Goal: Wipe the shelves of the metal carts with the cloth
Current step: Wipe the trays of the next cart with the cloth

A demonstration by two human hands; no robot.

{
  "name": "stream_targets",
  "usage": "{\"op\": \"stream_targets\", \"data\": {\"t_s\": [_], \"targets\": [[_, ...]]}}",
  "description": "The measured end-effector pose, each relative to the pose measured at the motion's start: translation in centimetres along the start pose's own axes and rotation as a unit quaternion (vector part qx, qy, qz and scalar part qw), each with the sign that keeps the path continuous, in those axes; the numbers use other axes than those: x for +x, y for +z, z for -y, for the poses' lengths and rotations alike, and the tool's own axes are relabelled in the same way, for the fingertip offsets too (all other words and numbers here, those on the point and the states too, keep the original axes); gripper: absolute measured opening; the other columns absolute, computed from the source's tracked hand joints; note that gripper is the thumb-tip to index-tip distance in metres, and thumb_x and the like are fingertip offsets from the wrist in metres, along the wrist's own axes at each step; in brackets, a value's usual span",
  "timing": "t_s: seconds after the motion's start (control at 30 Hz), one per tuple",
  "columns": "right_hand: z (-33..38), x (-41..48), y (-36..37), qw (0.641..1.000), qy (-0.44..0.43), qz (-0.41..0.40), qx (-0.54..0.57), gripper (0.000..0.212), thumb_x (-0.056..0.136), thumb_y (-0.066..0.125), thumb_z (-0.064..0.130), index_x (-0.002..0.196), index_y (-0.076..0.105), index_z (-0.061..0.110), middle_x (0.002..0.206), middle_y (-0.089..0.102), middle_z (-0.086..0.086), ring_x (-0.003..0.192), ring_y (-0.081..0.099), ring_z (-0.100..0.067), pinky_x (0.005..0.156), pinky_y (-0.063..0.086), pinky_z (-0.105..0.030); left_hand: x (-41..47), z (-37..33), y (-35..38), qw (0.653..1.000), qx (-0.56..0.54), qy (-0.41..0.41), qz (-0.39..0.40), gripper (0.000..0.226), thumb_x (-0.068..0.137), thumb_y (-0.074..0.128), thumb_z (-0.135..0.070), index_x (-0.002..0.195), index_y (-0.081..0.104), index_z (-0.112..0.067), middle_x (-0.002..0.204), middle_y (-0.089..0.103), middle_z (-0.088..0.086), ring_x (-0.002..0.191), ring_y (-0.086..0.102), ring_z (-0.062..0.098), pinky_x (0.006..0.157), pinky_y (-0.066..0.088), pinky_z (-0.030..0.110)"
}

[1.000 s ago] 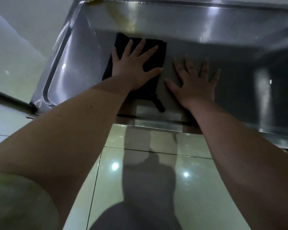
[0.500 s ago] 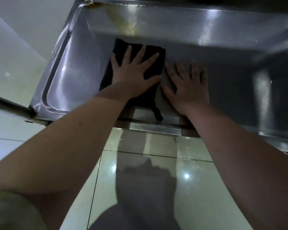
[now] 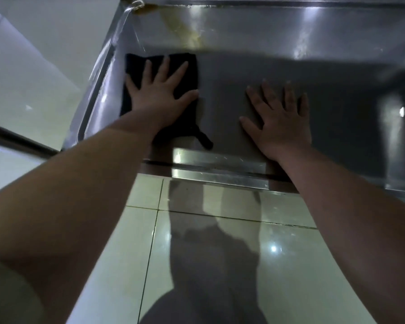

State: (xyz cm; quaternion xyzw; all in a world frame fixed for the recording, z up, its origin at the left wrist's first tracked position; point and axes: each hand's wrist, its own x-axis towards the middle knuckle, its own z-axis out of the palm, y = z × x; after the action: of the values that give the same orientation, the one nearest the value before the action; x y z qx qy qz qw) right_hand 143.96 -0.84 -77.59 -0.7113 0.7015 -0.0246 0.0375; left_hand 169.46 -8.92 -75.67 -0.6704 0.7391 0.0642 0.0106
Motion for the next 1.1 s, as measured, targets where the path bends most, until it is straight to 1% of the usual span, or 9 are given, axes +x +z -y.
{"op": "stream_targets", "data": {"t_s": [0.13,0.2,0.33,0.53,0.67,0.8,0.9,1.0,1.1], "targets": [[-0.2,-0.3,-0.2,1.0,-0.002,0.004,-0.009,0.076,0.082,0.009,0.071,0.153,0.007,0.046,0.164,0.005,0.011,0.15,-0.002,-0.031,0.119,-0.003,-0.054,0.3,-8.2,0.5,0.997,0.004,0.074,0.017,0.07,0.086,0.02,-0.079,0.15,0.004,-0.054,0.164,-0.004,-0.011,0.15,-0.007,0.026,0.112,-0.007,0.067],[-0.3,-0.4,-0.2,1.0,0.0,0.006,0.007,0.076,0.081,0.01,0.07,0.153,0.009,0.045,0.164,0.007,0.012,0.151,0.0,-0.029,0.119,-0.003,-0.052,0.2,-9.6,0.7,0.996,0.0,0.091,0.021,0.069,0.086,0.019,-0.079,0.15,0.004,-0.054,0.164,-0.004,-0.012,0.15,-0.008,0.026,0.112,-0.007,0.066],[-0.6,-0.3,-0.4,1.0,0.004,0.008,0.018,0.074,0.082,0.014,0.073,0.152,0.009,0.048,0.163,0.008,0.014,0.151,0.0,-0.026,0.12,-0.001,-0.05,1.0,-6.1,0.1,0.994,-0.006,0.108,0.005,0.072,0.085,0.028,-0.08,0.149,0.01,-0.055,0.164,0.002,-0.012,0.151,-0.003,0.021,0.114,-0.003,0.065],[0.0,-0.1,-0.2,1.0,0.009,0.004,0.026,0.073,0.083,0.017,0.075,0.151,0.011,0.049,0.163,0.009,0.014,0.151,-0.001,-0.026,0.12,-0.002,-0.05,1.4,5.4,-1.1,1.0,-0.015,0.005,0.015,0.073,0.08,0.026,-0.083,0.147,0.009,-0.059,0.164,0.002,-0.012,0.151,-0.002,0.021,0.115,-0.002,0.063],[-0.2,-0.2,-0.3,0.999,0.008,0.002,0.032,0.073,0.083,0.019,0.075,0.151,0.011,0.05,0.163,0.009,0.014,0.151,-0.001,-0.026,0.12,-0.004,-0.05,-1.8,5.0,-0.7,0.999,-0.01,0.032,0.013,0.069,0.084,0.028,-0.082,0.146,0.006,-0.06,0.164,0.0,-0.013,0.151,-0.003,0.023,0.114,-0.003,0.063],[-0.3,-0.4,-0.4,0.999,0.006,0.005,0.035,0.074,0.083,0.019,0.076,0.151,0.012,0.049,0.163,0.009,0.014,0.151,-0.001,-0.026,0.12,-0.003,-0.05,-8.1,6.3,0.0,0.999,-0.006,0.034,0.026,0.076,0.073,0.016,-0.088,0.144,0.001,-0.064,0.163,-0.004,-0.017,0.15,-0.005,0.019,0.115,-0.005,0.06],[-0.2,-0.5,-0.7,0.999,0.002,0.01,0.033,0.071,0.086,0.022,0.073,0.152,0.011,0.047,0.164,0.008,0.012,0.151,-0.001,-0.028,0.119,-0.003,-0.052,-10.8,6.9,0.0,0.999,-0.019,0.038,0.024,0.073,0.074,0.019,-0.087,0.143,0.003,-0.066,0.163,-0.003,-0.018,0.15,-0.005,0.016,0.117,-0.007,0.057],[0.8,-0.6,-1.3,0.999,0.027,0.044,0.018,0.068,0.091,0.021,0.07,0.152,0.004,0.046,0.165,0.002,0.008,0.15,-0.004,-0.033,0.118,-0.005,-0.057,-10.6,6.8,-0.1,0.999,-0.021,0.031,0.02,0.074,0.074,0.02,-0.086,0.143,0.003,-0.065,0.163,-0.003,-0.018,0.15,-0.006,0.016,0.117,-0.007,0.057],[3.4,-2.3,-1.0,0.995,0.029,0.091,0.001,0.075,0.086,0.015,0.077,0.151,-0.008,0.048,0.164,-0.013,0.007,0.147,-0.015,-0.04,0.113,-0.012,-0.062,-10.3,6.7,-0.2,0.999,-0.023,0.033,0.02,0.074,0.074,0.019,-0.086,0.143,0.003,-0.065,0.163,-0.003,-0.017,0.15,-0.006,0.017,0.117,-0.007,0.058]]}}
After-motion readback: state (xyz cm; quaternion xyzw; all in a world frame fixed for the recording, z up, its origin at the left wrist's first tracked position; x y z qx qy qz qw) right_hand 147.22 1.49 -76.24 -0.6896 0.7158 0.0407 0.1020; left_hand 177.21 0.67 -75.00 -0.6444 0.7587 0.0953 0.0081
